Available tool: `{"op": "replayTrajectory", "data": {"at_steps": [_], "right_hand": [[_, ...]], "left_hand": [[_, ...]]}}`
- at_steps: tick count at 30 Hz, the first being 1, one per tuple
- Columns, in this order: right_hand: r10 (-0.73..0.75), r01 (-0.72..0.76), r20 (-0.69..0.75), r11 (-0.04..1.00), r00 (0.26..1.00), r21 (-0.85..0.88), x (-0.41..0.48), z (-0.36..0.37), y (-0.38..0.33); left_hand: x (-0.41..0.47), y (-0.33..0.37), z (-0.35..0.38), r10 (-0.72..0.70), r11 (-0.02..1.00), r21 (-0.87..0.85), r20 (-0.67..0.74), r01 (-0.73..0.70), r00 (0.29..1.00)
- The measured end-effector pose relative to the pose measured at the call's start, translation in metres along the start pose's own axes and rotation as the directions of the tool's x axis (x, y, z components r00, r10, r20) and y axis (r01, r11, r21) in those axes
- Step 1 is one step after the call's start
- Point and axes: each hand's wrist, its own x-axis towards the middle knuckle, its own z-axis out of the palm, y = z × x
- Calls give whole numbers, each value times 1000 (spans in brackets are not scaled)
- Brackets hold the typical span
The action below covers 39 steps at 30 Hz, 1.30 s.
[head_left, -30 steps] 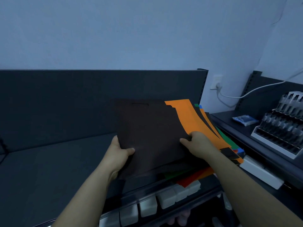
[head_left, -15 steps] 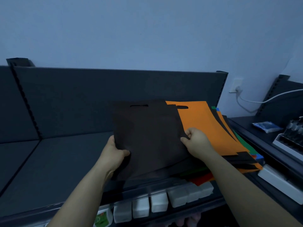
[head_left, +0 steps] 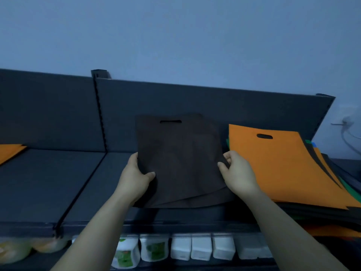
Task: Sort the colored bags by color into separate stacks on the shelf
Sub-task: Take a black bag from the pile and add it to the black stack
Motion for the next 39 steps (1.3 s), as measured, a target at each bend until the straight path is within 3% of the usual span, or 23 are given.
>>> {"op": "replayTrajectory", "data": {"at_steps": [8, 18, 26, 39], "right_hand": [[-126, 121, 50, 989, 991, 90, -16, 75, -113], [-232, 190, 161, 953, 959, 236, -75, 184, -291], [-297, 220, 221, 923, 929, 316, -120, 258, -415], [-403, 295, 302, 891, 864, 345, -121, 367, -543]], "left_hand": [[-13, -35, -126, 80, 992, 110, -211, -58, 974], [-40, -95, -329, -7, 963, 245, -389, 111, 921], [-59, -131, -461, -18, 913, 349, -481, 210, 877], [-26, -178, -589, -115, 864, 355, -552, 357, 826]]}}
